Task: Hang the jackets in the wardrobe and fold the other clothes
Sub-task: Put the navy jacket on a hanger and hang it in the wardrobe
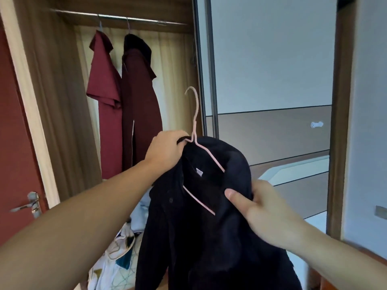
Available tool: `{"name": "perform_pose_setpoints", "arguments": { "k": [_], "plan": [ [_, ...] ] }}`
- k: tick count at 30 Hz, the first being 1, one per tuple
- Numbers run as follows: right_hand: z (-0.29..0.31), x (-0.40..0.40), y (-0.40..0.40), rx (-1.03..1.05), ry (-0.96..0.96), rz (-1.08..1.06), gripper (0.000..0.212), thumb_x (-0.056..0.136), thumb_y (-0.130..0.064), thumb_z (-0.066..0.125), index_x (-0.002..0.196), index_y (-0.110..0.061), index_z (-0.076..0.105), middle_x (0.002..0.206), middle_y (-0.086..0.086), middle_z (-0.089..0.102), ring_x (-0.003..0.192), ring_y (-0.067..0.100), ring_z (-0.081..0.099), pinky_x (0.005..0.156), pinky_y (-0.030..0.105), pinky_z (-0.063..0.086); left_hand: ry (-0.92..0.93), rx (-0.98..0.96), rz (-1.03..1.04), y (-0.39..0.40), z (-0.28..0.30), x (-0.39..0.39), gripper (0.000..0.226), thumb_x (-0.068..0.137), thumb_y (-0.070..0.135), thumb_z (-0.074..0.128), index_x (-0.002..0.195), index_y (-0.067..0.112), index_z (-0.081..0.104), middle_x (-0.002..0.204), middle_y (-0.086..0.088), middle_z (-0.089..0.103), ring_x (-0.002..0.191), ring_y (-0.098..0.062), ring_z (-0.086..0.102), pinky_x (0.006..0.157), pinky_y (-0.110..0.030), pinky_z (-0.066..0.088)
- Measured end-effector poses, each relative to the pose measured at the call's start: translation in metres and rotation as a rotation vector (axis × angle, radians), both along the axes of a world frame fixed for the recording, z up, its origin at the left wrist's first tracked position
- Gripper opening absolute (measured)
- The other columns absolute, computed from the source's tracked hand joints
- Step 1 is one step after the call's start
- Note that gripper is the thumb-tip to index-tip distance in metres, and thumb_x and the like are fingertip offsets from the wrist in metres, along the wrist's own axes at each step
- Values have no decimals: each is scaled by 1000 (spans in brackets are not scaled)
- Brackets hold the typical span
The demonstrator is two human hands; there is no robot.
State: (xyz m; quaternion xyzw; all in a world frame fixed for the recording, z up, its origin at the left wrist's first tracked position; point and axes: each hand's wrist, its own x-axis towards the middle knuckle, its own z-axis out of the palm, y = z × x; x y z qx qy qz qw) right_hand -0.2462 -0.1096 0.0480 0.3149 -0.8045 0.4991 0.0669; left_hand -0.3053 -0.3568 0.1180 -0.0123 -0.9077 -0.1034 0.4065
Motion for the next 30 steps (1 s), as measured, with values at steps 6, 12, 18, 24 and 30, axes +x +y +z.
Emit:
{"name": "perform_pose_setpoints", "arguments": {
  "k": [6, 12, 18, 24, 30],
  "plan": [
    [84, -48, -34, -134, 57, -34, 24, 95, -23, 56, 74, -14, 64, 48, -12, 55, 43, 0, 49, 45, 14, 37, -20, 581, -140, 6, 45, 12, 47, 92, 43, 60, 136, 29, 52, 138, 0, 53, 126, -15, 50, 97, -24, 35],
    [181, -104, -94, -224, 142, -98, 17, 90, -17, 59, 74, -11, 57, 68, 3, 56, 65, 19, 55, 51, 25, 36, 173, 479, -414, 36, 53, 35, 45, 94, 47, 53, 138, 40, 46, 130, 25, 47, 124, 4, 45, 105, -19, 35],
    [260, -145, -158, -288, 246, -159, 10, 88, -13, 59, 95, -7, 61, 91, 12, 64, 82, 26, 63, 56, 26, 46, 91, 247, -196, 20, 76, -7, 102, 71, 78, 53, 150, 49, -5, 159, 25, -15, 149, -10, -7, 121, -51, 8],
    [306, -186, -211, -318, 330, -240, 13, 88, -13, 60, 98, -5, 60, 88, 11, 62, 74, 22, 59, 51, 25, 42, 185, 405, -232, -25, 112, -83, 106, 81, 62, 61, 150, 43, -17, 158, 19, -23, 150, -19, -11, 118, -55, 14],
    [330, -236, -244, -341, 399, -275, 12, 90, -15, 60, 97, -7, 58, 93, 11, 60, 82, 26, 58, 50, 23, 40, 305, 589, -350, -64, 131, -150, 107, 81, 57, 67, 152, 41, -12, 162, 12, -2, 149, -18, 9, 115, -46, 26]
  ]
}}
